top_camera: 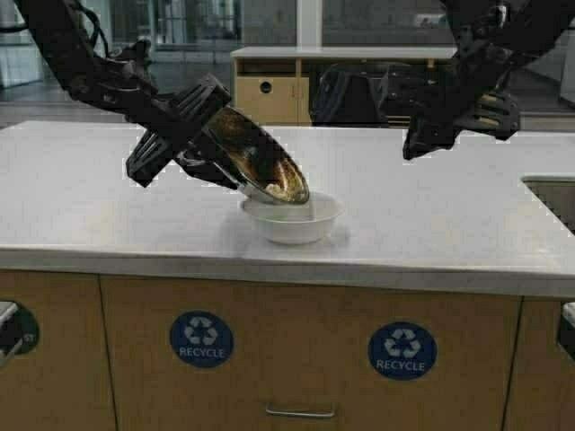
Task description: Add oil to the pan and cook the shrimp and serve it
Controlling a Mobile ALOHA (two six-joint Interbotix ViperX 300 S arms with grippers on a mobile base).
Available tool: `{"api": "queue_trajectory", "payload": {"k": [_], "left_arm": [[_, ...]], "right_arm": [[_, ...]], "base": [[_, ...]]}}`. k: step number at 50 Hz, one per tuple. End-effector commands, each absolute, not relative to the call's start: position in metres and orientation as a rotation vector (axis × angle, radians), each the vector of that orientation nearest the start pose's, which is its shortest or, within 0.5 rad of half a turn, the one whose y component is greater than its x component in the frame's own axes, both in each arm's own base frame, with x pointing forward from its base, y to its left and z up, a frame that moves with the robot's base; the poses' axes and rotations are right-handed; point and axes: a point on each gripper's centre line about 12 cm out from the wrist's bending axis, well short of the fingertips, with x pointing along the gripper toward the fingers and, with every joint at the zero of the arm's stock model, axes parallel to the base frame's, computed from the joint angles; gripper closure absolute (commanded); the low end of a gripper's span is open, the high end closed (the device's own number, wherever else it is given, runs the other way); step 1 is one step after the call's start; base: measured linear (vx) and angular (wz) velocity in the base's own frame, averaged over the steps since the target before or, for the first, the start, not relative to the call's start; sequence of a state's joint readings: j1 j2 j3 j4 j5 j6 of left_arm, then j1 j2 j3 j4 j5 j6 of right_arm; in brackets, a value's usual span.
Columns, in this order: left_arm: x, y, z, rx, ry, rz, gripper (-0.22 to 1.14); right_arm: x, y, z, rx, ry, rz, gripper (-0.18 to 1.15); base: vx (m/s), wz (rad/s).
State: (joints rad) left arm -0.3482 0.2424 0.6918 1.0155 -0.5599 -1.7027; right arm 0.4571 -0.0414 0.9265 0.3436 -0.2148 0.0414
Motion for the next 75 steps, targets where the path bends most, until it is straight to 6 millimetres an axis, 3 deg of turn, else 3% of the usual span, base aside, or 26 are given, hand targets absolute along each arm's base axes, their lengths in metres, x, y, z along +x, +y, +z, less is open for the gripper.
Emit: {"api": "queue_trajectory", "payload": {"k": [1, 37, 51, 75], "left_arm": [[0.368, -0.189, 0.145, -0.693, 0.764, -0.580, 0.87], [0.374, -0.204, 0.156, -0.538, 0.687, -0.586, 0.87], [0.367, -0.210, 0.164, -0.451, 0.653, -0.613, 0.87], [0.367, -0.202, 0.170, -0.342, 0.594, -0.568, 0.87]], "right_arm": [[0.302, 0.139, 0.128, 0.189, 0.696, 0.242, 0.90], [0.303, 0.139, 0.124, 0.194, 0.695, 0.233, 0.90], [0.303, 0.139, 0.124, 0.197, 0.689, 0.231, 0.90], [0.305, 0.139, 0.126, 0.199, 0.681, 0.232, 0.90]], "base": [[0.00, 0.00], [0.00, 0.00], [0.00, 0.00], [0.00, 0.00]]}}
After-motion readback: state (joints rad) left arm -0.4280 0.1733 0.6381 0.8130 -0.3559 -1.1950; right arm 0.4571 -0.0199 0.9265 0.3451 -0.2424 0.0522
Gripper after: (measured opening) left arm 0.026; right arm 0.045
